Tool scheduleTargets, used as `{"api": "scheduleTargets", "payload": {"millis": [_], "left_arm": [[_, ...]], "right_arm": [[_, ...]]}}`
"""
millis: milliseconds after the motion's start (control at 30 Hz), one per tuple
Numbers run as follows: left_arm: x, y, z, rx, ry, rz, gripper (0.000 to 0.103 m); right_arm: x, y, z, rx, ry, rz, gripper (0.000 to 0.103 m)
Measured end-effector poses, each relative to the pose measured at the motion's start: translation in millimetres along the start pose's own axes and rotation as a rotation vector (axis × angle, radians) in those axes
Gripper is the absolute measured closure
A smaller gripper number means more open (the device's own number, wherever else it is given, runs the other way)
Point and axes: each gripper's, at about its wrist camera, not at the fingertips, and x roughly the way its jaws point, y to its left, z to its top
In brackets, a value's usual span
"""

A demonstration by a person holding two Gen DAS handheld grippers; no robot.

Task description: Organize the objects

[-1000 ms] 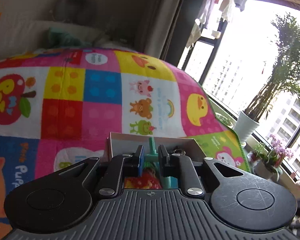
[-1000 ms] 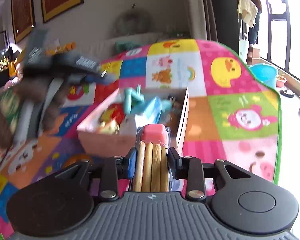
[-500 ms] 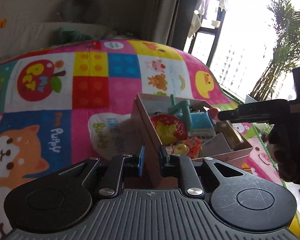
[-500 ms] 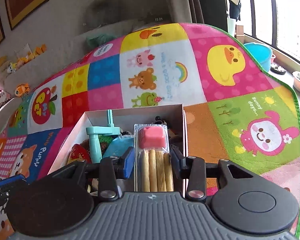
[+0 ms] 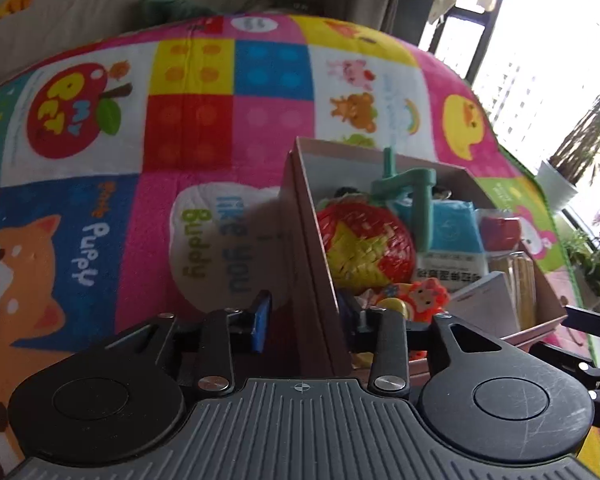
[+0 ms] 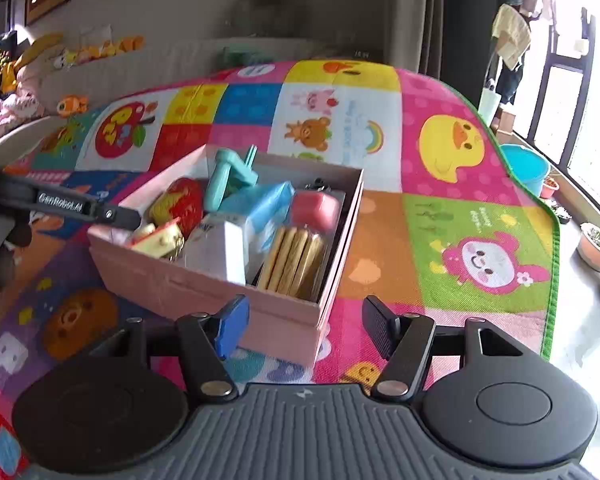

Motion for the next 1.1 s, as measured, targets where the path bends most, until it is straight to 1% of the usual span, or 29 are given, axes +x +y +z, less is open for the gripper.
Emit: {"api": "scheduleTargets", "payload": {"millis": [33,67,133,167,300,367,433,533,633,833,933,1000,1033,1067,1100], "left_arm": [[3.3,0.2,-0.6,-0.001,0.015,0.024,0.053],[4.4,1.8,-1.1,-0.005,0.022,0.047,0.044],[2.6,7.6,-1.4,-0.016,0.026,0.078,0.034],[0.5,12.5,-1.0,-0.026,0.021,0.099,0.03],[-7.2,38.8,0.9,-0.06,-0.023,0.183,0.025],[-8.9,58.6,2.1,-0.094,-0.047,0.215,0.017],[-7.6,79.1,3.4,-0.133,-0.062,0.218,0.013],[-4.6,101.0,6.1,-0.155,-0.067,0.215,0.004],[-2.6,111.0,7.9,-0.169,-0.072,0.198,0.003],[2.3,112.8,7.2,-0.165,-0.102,0.174,0.003],[-2.9,109.8,6.8,-0.157,-0.114,0.202,0.004],[-16.4,107.6,3.6,-0.144,-0.132,0.193,0.004],[-26.3,105.3,-0.2,-0.142,-0.151,0.191,0.004],[-40.0,101.4,-6.9,-0.134,-0.18,0.191,0.004],[-54.4,95.7,-15.2,-0.121,-0.211,0.196,0.004]], "right_arm": [[4.4,1.1,-2.3,-0.007,0.008,0.003,0.049],[8.1,1.8,-3.9,-0.006,0.016,0.014,0.05],[11.9,4.4,-4.7,0.002,0.013,0.047,0.049],[13.9,8.0,-3.5,-0.008,0.006,0.041,0.049],[30.0,28.7,8.2,-0.037,-0.015,0.069,0.049],[39.8,46.0,15.5,-0.062,-0.024,0.067,0.049],[47.8,61.7,22.3,-0.075,-0.034,0.066,0.049],[56.8,78.4,29.8,-0.082,-0.04,0.066,0.049],[62.3,87.8,33.7,-0.094,-0.045,0.059,0.049],[69.4,93.7,34.9,-0.101,-0.032,0.024,0.049],[67.9,95.3,32.9,-0.086,-0.014,-0.023,0.048],[59.9,94.5,30.0,-0.053,0.005,-0.033,0.036],[52.6,93.7,26.1,-0.029,0.006,-0.029,0.021],[44.5,93.3,21.3,-0.007,0.005,-0.026,0.01],[36.2,94.0,15.7,0.007,0.005,-0.024,0.006]]}}
